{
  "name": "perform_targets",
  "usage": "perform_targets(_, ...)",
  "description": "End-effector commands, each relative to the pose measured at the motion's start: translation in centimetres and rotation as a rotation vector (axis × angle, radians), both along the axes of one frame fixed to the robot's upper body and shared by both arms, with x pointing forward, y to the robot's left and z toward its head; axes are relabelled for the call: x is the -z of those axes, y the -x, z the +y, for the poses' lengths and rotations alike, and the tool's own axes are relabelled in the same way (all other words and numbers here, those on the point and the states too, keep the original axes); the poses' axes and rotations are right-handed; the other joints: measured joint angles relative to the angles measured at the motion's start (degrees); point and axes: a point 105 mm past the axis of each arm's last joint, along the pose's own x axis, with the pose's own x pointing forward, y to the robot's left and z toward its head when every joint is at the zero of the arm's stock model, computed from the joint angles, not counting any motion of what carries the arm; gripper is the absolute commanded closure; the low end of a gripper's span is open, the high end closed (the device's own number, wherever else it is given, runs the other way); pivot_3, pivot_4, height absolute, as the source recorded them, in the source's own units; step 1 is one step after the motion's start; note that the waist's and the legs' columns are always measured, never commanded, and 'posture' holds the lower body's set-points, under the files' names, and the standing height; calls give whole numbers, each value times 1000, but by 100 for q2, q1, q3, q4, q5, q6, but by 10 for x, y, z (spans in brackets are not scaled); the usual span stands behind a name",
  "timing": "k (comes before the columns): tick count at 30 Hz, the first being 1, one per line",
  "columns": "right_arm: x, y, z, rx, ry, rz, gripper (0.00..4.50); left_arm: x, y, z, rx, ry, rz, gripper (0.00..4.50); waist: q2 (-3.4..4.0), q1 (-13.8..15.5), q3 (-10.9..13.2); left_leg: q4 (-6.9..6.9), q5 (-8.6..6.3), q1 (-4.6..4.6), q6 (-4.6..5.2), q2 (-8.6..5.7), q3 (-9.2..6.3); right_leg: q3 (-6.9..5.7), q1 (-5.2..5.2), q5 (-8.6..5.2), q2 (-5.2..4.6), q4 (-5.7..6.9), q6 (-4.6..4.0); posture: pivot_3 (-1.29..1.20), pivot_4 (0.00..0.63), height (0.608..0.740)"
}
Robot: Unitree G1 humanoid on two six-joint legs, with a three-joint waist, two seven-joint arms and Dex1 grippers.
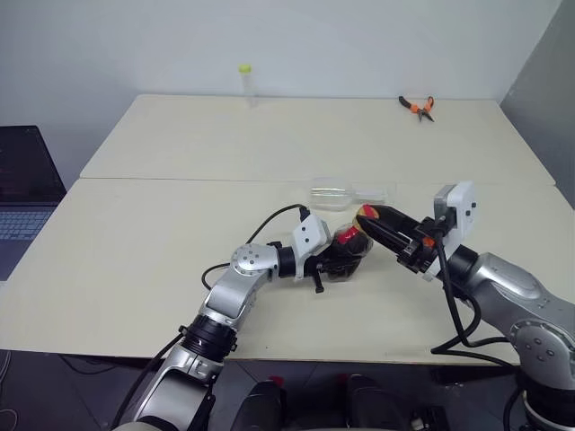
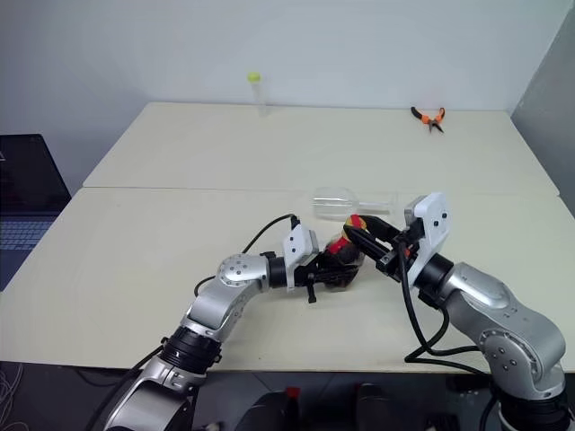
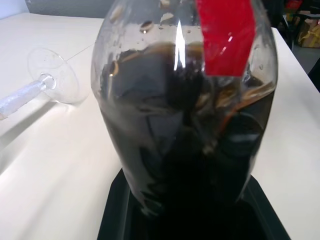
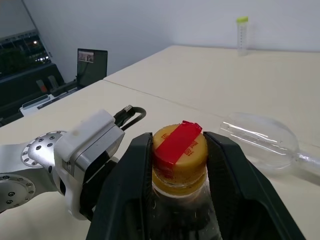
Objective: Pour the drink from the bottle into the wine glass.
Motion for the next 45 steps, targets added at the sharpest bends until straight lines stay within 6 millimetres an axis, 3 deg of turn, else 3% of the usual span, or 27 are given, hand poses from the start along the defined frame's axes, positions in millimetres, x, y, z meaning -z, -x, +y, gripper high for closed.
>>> perform_targets(1,-11,2,-4,17,-66,-41,3275,-19,0,-4,15,44,-72,3708,0,-1,0,0,0,0,0,0,-1,-1,0,0,0,0,0,0,150,740)
perform_targets(5,-16,2,-9,45,-197,-14,3275,-19,1,-4,16,46,-71,3709,0,-18,0,0,0,-1,0,0,-2,0,0,0,0,1,0,0,150,740)
perform_targets(11,-29,-8,-30,246,86,-275,3277,-18,1,-4,15,47,-70,3709,0,-33,-1,0,0,0,0,-3,1,1,-2,-1,0,1,2,0,150,740)
perform_targets(16,-31,-4,-32,197,-32,-217,3281,-18,1,-4,17,47,-71,3727,0,-45,-1,-3,1,2,-1,3,-1,-1,-1,-1,3,3,1,0,150,740)
perform_targets(19,-24,-4,-39,219,51,-216,3281,-19,1,-4,18,49,-74,3727,0,-44,-1,-2,0,1,0,0,1,2,0,-1,1,2,1,0,150,740)
perform_targets(21,-14,-4,-46,237,161,-216,3285,-20,0,-4,17,52,-75,3727,0,-40,-1,-1,0,0,0,-2,2,2,0,-1,-1,0,1,0,150,740)
perform_targets(25,32,-2,-79,302,384,-115,3289,-25,3,-5,30,72,-81,3727,-5,4,0,-2,0,0,0,-5,-1,-4,5,-4,-2,-4,6,0,150,740)
perform_targets(29,72,-2,-118,443,425,-9,3289,-28,10,-7,77,94,-70,3727,-3,4,-1,-1,0,4,0,-4,11,7,4,-3,-1,2,6,0,150,740)
perform_targets(34,107,0,-137,533,365,109,3290,-34,17,-9,126,128,-49,3727,0,-44,-2,-3,0,10,0,2,8,7,4,-3,3,6,5,0,150,740)
perform_targets(40,130,-1,-147,564,353,187,3290,-33,19,-9,137,117,-47,3727,4,-47,-5,-2,0,11,-1,0,11,10,5,-3,2,6,5,0,150,740)
perform_targets(45,142,6,-136,481,289,296,1603,-33,19,-8,135,112,-49,3727,5,-44,-5,-1,0,11,0,0,8,8,8,-3,2,5,5,0,150,740)
